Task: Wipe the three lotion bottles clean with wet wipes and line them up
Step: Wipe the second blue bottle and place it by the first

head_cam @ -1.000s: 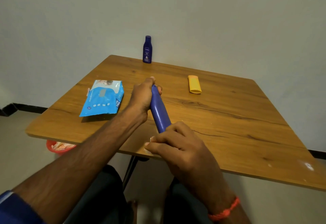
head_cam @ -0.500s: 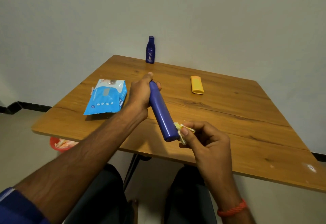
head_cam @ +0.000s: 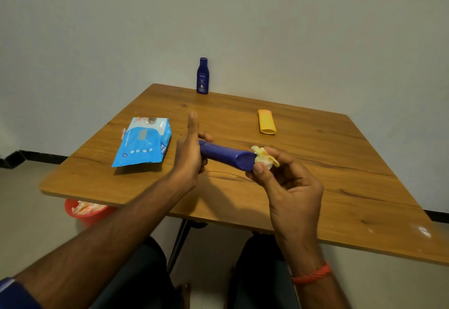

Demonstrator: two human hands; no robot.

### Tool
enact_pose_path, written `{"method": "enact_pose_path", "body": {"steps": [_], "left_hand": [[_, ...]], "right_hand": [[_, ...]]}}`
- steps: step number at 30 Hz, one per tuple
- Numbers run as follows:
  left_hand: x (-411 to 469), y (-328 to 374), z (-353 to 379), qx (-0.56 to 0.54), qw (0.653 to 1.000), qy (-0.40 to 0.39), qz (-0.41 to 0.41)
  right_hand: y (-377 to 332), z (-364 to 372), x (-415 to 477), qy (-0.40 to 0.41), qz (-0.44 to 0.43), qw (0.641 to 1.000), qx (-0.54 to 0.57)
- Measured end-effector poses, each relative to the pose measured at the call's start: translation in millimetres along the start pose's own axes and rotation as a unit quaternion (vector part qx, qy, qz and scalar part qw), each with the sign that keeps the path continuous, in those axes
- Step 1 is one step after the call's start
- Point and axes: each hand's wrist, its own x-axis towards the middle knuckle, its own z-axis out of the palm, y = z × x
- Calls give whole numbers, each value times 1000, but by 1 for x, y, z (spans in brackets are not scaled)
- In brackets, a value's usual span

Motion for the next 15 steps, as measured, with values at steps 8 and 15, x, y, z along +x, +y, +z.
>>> {"method": "enact_pose_path", "body": {"steps": [8, 15], "left_hand": [[-13, -15, -4, 232, 955, -128, 135], [-12, -18, 1, 176, 978, -91, 69]], "right_hand": [[-6, -7, 39, 50, 4, 997, -61], [-14, 3, 32, -38, -179, 964, -194]]}}
